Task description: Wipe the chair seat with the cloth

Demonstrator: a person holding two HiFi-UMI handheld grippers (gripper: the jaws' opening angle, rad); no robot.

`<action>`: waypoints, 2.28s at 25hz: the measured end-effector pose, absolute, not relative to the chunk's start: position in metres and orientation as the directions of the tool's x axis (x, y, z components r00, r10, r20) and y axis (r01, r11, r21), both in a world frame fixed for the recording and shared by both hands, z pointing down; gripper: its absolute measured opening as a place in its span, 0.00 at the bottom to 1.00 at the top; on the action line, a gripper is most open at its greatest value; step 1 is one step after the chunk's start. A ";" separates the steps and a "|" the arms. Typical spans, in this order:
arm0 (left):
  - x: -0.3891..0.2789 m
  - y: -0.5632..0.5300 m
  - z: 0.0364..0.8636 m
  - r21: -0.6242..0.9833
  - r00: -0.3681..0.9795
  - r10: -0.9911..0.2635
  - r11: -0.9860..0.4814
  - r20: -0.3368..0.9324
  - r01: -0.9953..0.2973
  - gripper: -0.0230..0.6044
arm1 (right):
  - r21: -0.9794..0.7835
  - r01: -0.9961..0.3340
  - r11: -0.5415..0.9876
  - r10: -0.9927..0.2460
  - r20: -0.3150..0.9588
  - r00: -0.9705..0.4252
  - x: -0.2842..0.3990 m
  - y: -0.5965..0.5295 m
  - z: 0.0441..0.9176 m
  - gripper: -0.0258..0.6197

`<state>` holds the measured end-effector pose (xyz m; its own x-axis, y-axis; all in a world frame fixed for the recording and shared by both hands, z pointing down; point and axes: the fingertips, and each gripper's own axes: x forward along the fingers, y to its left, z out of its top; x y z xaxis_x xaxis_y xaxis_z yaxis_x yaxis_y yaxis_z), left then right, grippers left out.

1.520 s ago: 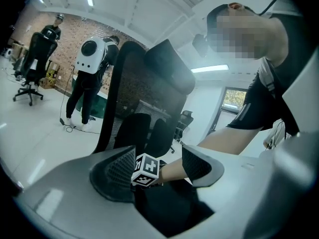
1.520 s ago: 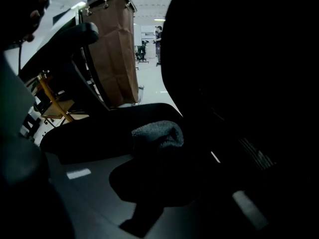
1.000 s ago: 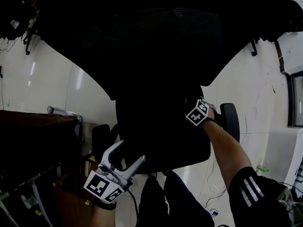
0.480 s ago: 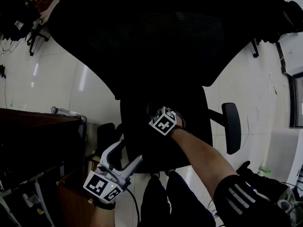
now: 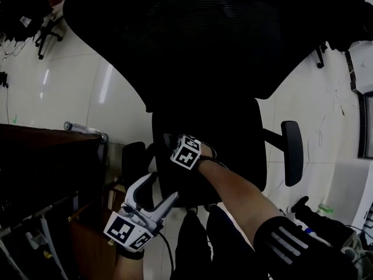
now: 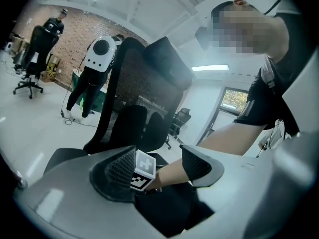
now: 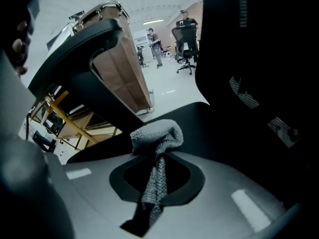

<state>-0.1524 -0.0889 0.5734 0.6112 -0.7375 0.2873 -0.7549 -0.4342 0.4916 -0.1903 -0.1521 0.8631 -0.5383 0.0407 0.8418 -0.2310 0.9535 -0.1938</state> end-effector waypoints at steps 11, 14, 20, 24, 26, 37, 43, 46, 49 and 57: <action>-0.130 -0.092 0.570 0.504 0.648 -0.709 -0.465 0.280 -0.727 0.54 | 0.014 -0.507 0.862 -0.149 0.963 -0.227 0.058 -0.210 0.884 0.09; -0.125 -0.091 0.573 0.504 0.659 -0.698 -0.477 0.282 -0.721 0.54 | 0.065 -0.595 0.801 -0.196 0.968 -0.158 0.111 -0.229 0.873 0.09; -0.121 -0.086 0.574 0.505 0.664 -0.689 -0.478 0.291 -0.718 0.54 | 0.001 -0.569 0.823 -0.183 0.947 -0.263 0.072 -0.214 0.858 0.09; -0.130 -0.075 0.578 0.507 0.651 -0.691 -0.457 0.315 -0.731 0.54 | -0.109 -0.392 0.914 -0.076 0.901 -0.428 -0.046 -0.151 0.846 0.09; -0.134 -0.070 0.580 0.508 0.642 -0.693 -0.444 0.327 -0.738 0.54 | -0.168 -0.305 0.938 -0.006 0.869 -0.495 -0.103 -0.115 0.843 0.09; -0.144 -0.055 0.590 0.513 0.622 -0.704 -0.414 0.343 -0.752 0.54 | -0.201 -0.230 0.952 0.059 0.860 -0.507 -0.137 -0.061 0.870 0.09; -0.136 -0.057 0.581 0.520 0.636 -0.701 -0.431 0.323 -0.738 0.54 | -0.114 -0.382 0.917 -0.038 0.929 -0.367 0.010 -0.089 0.886 0.09; -0.129 -0.059 0.578 0.525 0.649 -0.693 -0.442 0.314 -0.727 0.54 | -0.051 -0.476 0.878 -0.098 0.955 -0.282 0.083 -0.111 0.879 0.09; -0.122 -0.058 0.577 0.528 0.660 -0.683 -0.453 0.312 -0.718 0.54 | -0.004 -0.562 0.827 -0.139 0.967 -0.212 0.133 -0.128 0.868 0.09; -0.125 -0.046 0.579 0.535 0.655 -0.683 -0.439 0.323 -0.722 0.54 | -0.091 -0.537 0.839 -0.121 0.930 -0.348 0.041 -0.112 0.854 0.09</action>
